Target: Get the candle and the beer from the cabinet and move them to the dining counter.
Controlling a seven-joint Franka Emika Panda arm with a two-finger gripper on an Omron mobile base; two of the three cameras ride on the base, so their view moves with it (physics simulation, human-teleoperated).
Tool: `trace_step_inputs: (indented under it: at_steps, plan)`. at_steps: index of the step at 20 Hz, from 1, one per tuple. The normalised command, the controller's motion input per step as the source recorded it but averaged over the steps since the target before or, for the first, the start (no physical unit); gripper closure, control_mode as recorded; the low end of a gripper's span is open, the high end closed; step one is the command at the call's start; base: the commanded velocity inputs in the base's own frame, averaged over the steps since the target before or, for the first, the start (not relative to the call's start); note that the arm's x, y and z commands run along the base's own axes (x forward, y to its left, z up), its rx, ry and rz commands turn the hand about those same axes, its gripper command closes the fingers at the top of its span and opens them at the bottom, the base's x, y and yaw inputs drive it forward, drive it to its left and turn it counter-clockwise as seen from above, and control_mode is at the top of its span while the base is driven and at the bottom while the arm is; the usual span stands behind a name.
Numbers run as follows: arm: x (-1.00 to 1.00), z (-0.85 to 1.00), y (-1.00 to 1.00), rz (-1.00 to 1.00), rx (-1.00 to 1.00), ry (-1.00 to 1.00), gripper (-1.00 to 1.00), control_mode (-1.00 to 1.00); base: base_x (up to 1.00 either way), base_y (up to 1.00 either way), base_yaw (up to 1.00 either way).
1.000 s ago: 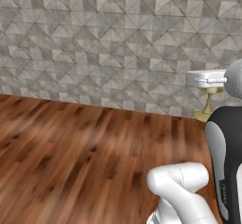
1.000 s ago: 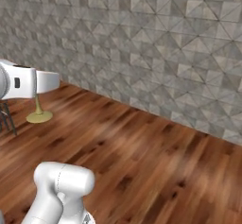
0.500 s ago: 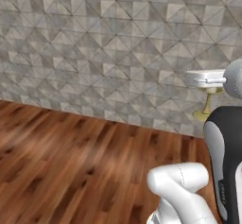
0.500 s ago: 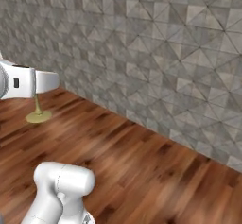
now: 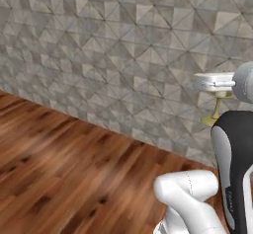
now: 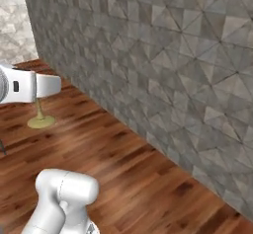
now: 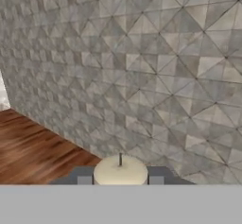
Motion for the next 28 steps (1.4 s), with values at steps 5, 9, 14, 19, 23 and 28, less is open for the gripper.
trace_step_inputs:
  at_steps: [5,9,14,19,23,28]
  plan:
    - [0.0,0.0,0.0,0.0,0.0,0.0,1.0,1.0,0.86,-0.12,0.81]
    - [0.0,0.0,0.0,0.0,0.0,0.0,1.0,1.0,1.0,-0.4,0.67]
    - [0.0,0.0,0.0,0.0,0.0,0.0,1.0,1.0,1.0,-0.42,0.66]
    - [0.0,0.0,0.0,0.0,0.0,0.0,1.0,1.0,1.0,-0.35,0.68]
    - [0.0,0.0,0.0,0.0,0.0,0.0,1.0,1.0,1.0,-0.45,0.56]
    - [0.0,0.0,0.0,0.0,0.0,0.0,1.0,1.0,1.0,-0.52,0.24]
